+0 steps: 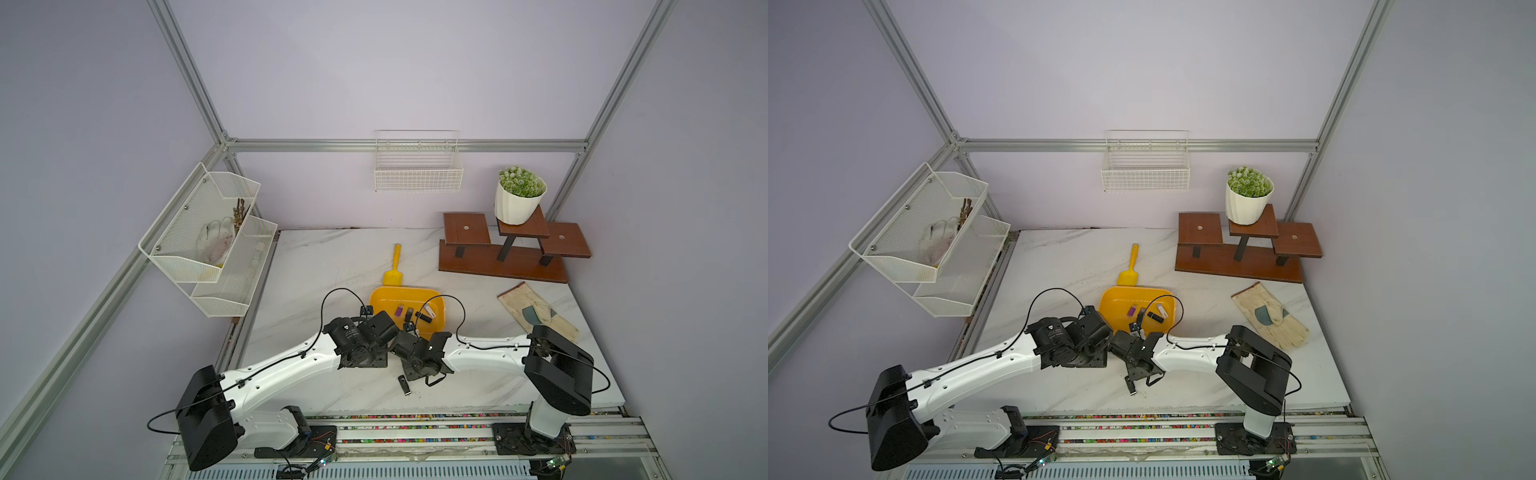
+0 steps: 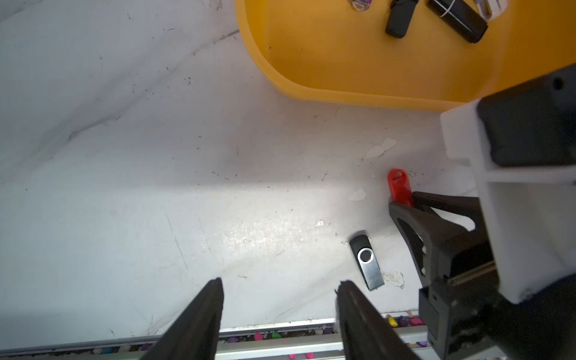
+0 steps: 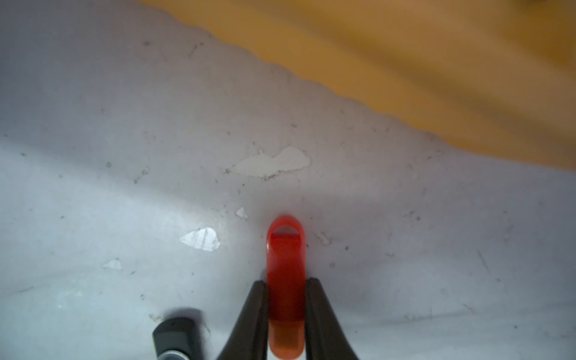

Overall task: Put the usb flash drive into the storage box
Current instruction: Pick up the USB flash from the center of the board.

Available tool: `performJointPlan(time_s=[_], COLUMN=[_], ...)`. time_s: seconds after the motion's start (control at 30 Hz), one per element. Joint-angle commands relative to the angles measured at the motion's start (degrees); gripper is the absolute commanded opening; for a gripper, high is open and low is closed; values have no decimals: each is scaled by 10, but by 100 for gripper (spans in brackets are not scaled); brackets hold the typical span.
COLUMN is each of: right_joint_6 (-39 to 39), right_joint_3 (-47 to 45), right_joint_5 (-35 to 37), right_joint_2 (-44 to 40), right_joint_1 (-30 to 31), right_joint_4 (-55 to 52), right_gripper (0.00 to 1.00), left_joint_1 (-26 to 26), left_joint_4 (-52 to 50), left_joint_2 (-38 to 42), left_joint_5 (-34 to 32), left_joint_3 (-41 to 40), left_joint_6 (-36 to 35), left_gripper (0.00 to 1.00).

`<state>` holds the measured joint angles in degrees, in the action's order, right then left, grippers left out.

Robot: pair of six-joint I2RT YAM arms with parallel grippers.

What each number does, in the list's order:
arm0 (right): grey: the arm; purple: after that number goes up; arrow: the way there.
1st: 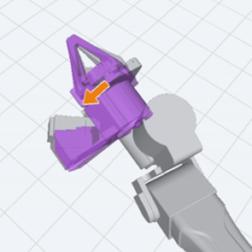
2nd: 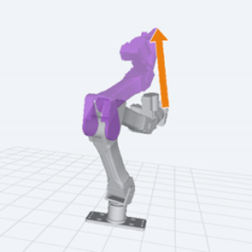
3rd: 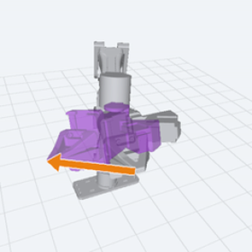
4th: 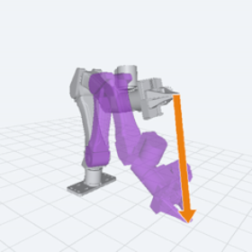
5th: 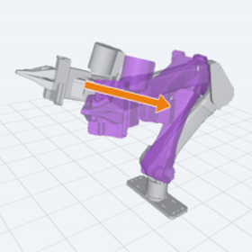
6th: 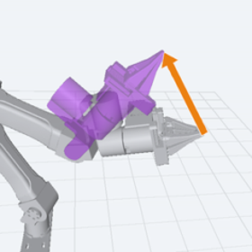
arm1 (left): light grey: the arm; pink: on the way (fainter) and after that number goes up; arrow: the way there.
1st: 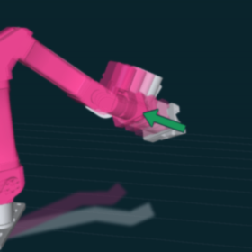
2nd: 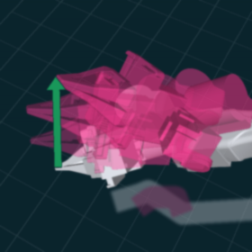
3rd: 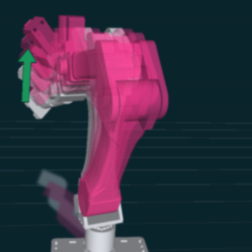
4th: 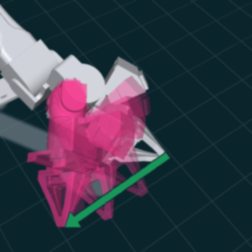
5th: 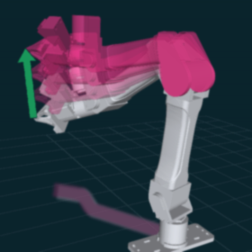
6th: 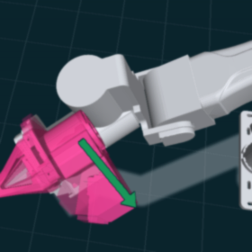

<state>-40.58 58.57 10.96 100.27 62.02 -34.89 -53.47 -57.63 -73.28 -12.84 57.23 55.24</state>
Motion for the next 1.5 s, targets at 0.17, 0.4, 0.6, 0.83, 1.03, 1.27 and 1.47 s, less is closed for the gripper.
performJointPlan(time_s=[0.17, 0.4, 0.6, 0.83, 1.03, 1.27, 1.47], right_joint_6=[23, 21, 28, 4, -1, 57, 101], right_joint_3=[-20, -38, -41, -36, -15, -22, -37], right_joint_5=[-19, -35, -53, -36, 19, 39, 13], right_joint_2=[14, 13, 27, -48, -141, -208, -246], right_joint_1=[-4, -12, -15, -19, -39, -160, -274], right_joint_4=[-111, -76, -62, -91, -139, -161, -125], right_gripper=[35, 27, 9, 0, 0, 0, 0], left_joint_1=[-16, -18, -23, -59, -86, -105, -113], left_joint_4=[-12, -16, -16, -19, -18, 16, 90], left_joint_2=[22, 40, 41, 56, 60, -11, -71], left_joint_5=[-22, -22, -18, 6, 5, 16, 38], left_joint_3=[1, -17, -25, -62, -73, -35, -17], left_joint_6=[47, 57, 64, 121, 161, 164, 176], left_gripper=[62, 62, 62, 62, 63, 64, 64])
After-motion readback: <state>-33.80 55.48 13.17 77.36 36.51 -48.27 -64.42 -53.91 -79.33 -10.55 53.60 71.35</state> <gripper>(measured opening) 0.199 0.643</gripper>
